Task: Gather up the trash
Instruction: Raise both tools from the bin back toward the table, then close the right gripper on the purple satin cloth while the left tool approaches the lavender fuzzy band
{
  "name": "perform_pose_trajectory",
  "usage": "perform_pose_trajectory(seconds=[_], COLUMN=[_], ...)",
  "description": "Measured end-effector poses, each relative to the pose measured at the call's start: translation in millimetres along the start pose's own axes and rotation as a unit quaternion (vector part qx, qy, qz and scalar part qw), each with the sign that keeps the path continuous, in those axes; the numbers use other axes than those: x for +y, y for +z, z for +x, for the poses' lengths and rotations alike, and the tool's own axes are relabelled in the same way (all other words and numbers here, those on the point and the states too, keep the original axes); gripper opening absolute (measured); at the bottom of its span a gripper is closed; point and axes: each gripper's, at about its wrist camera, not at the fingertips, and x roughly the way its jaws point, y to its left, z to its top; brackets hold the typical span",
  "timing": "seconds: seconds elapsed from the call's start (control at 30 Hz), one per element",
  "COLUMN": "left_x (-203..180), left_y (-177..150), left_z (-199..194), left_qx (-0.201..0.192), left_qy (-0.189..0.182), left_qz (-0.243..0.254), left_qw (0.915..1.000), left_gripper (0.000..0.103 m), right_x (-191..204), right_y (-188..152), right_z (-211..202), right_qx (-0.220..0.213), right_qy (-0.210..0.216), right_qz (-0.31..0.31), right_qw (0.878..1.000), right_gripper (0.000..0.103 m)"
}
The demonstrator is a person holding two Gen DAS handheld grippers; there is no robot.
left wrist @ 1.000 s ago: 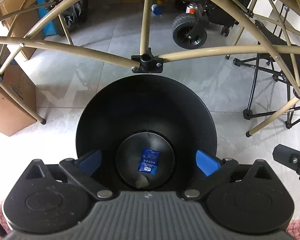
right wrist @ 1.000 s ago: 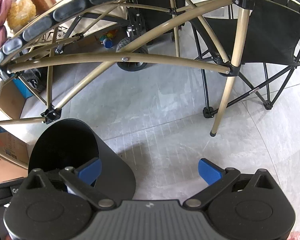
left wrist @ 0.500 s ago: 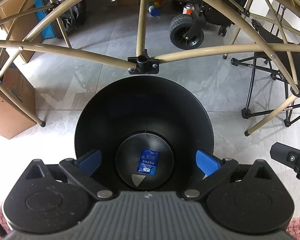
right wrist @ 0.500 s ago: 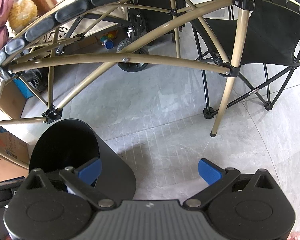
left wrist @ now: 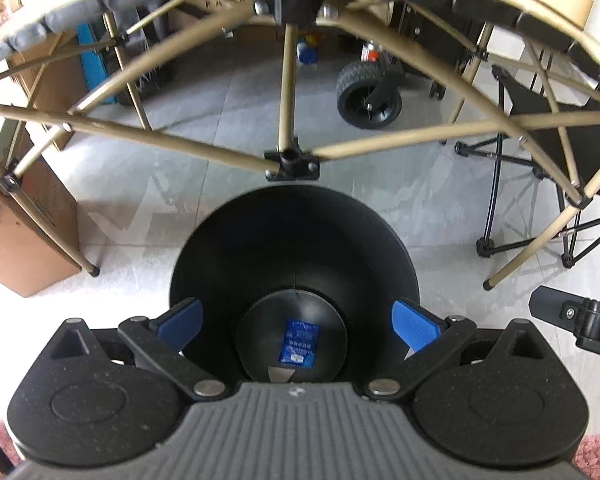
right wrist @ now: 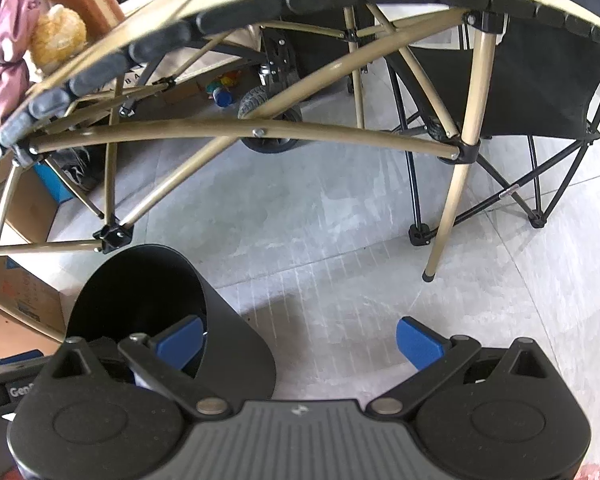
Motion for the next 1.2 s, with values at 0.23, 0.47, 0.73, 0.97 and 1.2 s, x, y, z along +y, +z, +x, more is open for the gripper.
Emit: perform_pose_trajectory(seconds=[0.23,0.47,0.73,0.97,1.2], left_x=[8.0,16.3,32.0,49.3,66.7], left_y=[0.2,2.1,13.1,27.1,43.5], left_z=[-32.5,-70.0,-103.5,-127.6,-143.0], left_qx=[-0.044,-0.100,-0.154,-0.200,-0.235], left_qy=[-0.002,-0.011,-0.001,0.012,0.018], left_qz=[-0.006,-0.017,-0.029,-0.043,-0.056], left_qw=[0.9990,0.9948,0.9877,0.9788,0.9703], left_gripper=[0.103,0.103,0.103,0.103,0.103], right_x=[4.2,11.4,27.0,46.6,78.5], right_y=[-0.5,3.8,12.6,22.8,35.5], right_z=[-24.7,-57.1,-96.7,-115.7,-122.8], right_qx=[-0.031,-0.074,-0.151,-0.203,-0.243], right_qy=[0.011,0.027,0.063,0.096,0.127], right_qz=[-0.003,-0.008,-0.031,-0.059,-0.079], right_qw=[0.999,0.997,0.986,0.973,0.958], right_gripper=[0.103,0.103,0.103,0.103,0.103])
